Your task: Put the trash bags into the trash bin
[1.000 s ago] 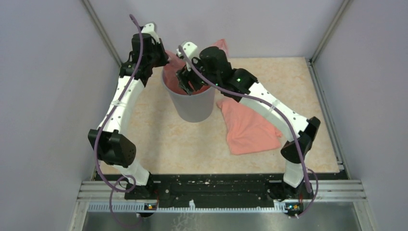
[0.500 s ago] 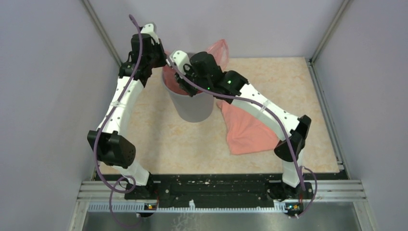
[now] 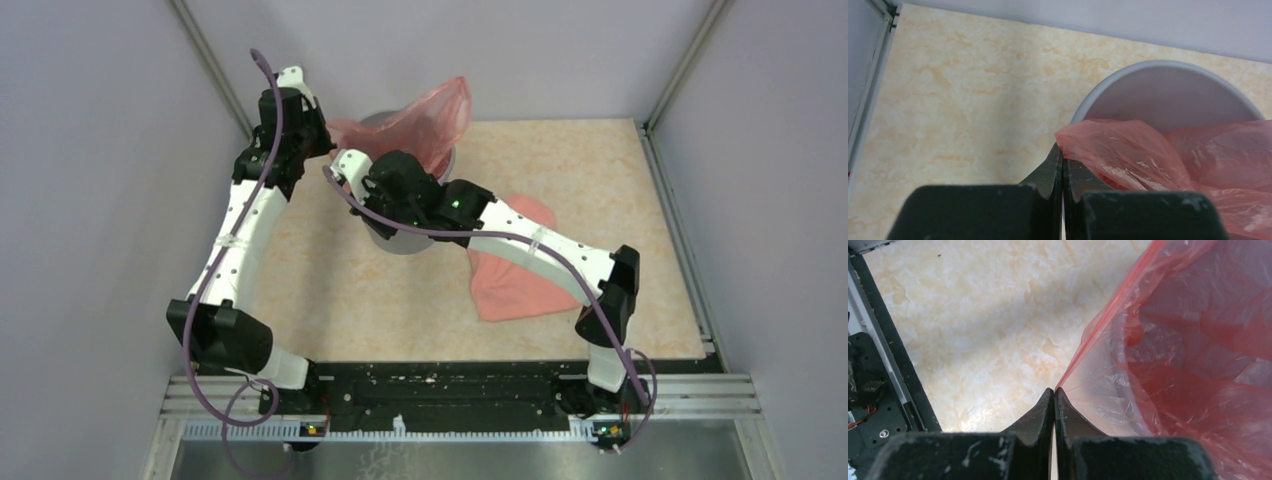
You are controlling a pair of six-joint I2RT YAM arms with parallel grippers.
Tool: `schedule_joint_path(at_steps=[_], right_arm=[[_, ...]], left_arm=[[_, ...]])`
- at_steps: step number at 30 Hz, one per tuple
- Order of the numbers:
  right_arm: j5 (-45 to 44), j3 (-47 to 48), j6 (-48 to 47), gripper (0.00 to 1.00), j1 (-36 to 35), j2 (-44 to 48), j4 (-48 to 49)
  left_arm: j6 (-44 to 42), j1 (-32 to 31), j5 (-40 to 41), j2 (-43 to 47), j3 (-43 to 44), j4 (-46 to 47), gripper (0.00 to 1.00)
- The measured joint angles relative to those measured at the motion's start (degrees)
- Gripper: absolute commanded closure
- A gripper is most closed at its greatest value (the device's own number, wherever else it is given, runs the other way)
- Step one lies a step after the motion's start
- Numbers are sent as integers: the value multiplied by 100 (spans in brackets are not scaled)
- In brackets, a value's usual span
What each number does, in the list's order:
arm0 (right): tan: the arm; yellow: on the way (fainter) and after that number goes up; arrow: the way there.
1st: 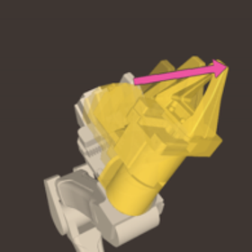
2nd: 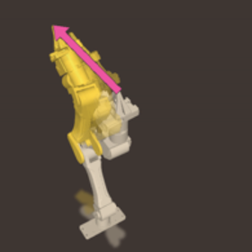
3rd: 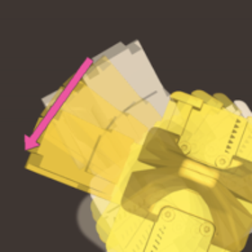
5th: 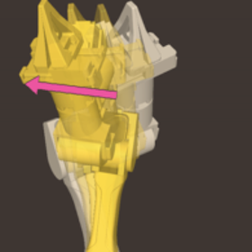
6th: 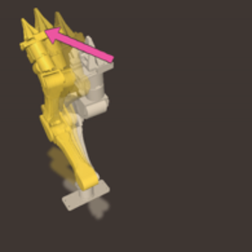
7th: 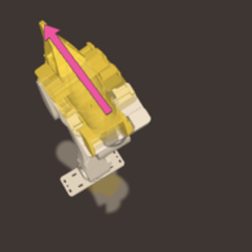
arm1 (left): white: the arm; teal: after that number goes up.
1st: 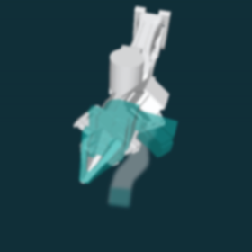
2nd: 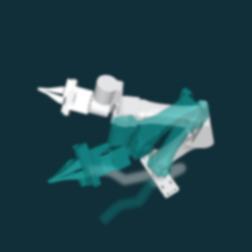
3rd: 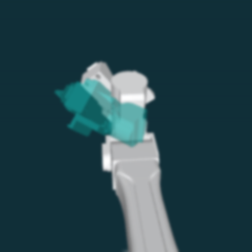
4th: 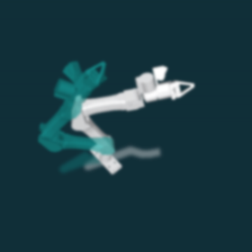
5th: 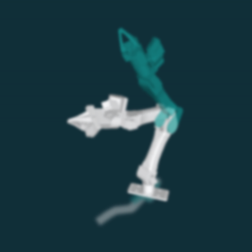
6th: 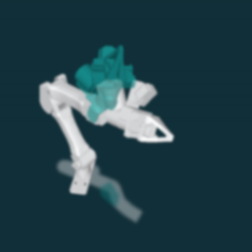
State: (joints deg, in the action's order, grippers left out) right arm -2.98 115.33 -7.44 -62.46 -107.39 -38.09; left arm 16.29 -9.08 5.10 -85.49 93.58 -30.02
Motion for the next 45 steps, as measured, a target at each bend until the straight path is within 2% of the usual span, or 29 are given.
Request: schedule_joint_path(at_steps=[9,19,25,28,32,39,42,45], right_arm=[[-50,-363,310,100,-7,0,286],[-326,-396,472,100,-7,-4,470],[-428,-396,553,85,-13,-2,367],[-431,-396,579,68,-31,-2,247],[-400,-391,643,52,-44,17,76],[-490,247,896,37,-46,63,-496],[-1019,804,1043,30,-48,140,-732],[-1617,1303,1121,29,-7,273,-892]], left_arm=[[22,238,225,72,-754,42,100],[105,293,175,0,-885,409,100],[177,315,-39,-352,-885,695,100],[195,350,-140,-507,-885,785,100],[221,378,-332,-566,-885,935,100],[223,380,-752,-566,-885,1252,100],[221,380,-929,-577,-885,1342,100],[223,380,-1075,-605,-885,1370,100]])
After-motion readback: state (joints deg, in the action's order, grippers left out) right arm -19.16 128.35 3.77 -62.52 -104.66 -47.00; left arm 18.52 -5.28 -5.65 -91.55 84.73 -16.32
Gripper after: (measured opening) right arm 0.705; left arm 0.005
